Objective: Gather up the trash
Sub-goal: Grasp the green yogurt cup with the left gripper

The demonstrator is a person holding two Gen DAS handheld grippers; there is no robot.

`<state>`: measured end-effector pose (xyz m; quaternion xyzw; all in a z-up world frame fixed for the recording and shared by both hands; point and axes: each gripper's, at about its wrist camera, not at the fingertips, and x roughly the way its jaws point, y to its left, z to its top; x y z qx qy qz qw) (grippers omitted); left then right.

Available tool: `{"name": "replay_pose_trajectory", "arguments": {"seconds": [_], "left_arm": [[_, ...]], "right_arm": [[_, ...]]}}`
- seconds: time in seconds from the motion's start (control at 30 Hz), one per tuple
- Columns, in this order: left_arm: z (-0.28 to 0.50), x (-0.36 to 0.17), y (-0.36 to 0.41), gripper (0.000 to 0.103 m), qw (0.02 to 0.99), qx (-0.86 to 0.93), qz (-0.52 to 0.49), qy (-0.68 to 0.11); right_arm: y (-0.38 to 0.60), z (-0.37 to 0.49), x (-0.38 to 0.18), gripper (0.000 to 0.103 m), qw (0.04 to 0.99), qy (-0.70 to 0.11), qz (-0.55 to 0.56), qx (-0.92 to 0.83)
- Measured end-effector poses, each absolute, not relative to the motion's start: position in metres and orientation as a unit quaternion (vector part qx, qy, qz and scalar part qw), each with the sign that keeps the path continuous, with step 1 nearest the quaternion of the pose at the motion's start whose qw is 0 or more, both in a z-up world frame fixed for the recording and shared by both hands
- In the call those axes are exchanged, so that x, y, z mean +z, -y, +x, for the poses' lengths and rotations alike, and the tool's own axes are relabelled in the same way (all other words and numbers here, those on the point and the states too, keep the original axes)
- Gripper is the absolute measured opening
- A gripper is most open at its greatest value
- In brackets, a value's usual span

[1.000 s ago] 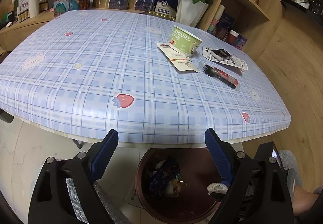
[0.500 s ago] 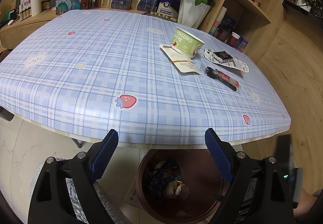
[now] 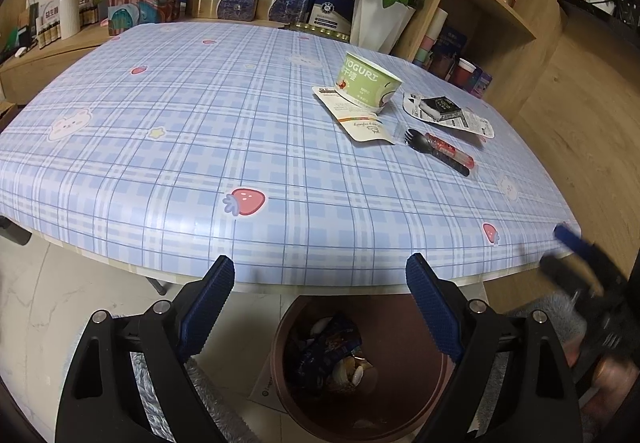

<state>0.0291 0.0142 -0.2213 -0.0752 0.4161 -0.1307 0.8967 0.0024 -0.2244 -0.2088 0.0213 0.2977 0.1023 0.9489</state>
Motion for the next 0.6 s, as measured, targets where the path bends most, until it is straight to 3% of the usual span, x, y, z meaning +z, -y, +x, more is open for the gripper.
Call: {"name": "replay_pose_trajectory", "arguments": {"seconds": [0.3,0.47,0.6], "left_arm": [[0.059,-0.201,-0.005,0.085,0.895,-0.145,-0.075,-0.415],[0.104,-0.186,0.008,0.085,0.885,-0.160,-0.092,-0.427],[0.146,-0.179,0.038,0.086,0.881,-0.176,-0.051,-0.437]], "right_arm": [[0.263,0.032,-0.198,0.097,0.955,-0.282,0.067,0.063],[0.285,0.053,-0.202,0.097,0.950,-0.280,0.122,0.058],[0.296,0.068,-0.211,0.097,0.948,-0.281,0.147,0.037]]}}
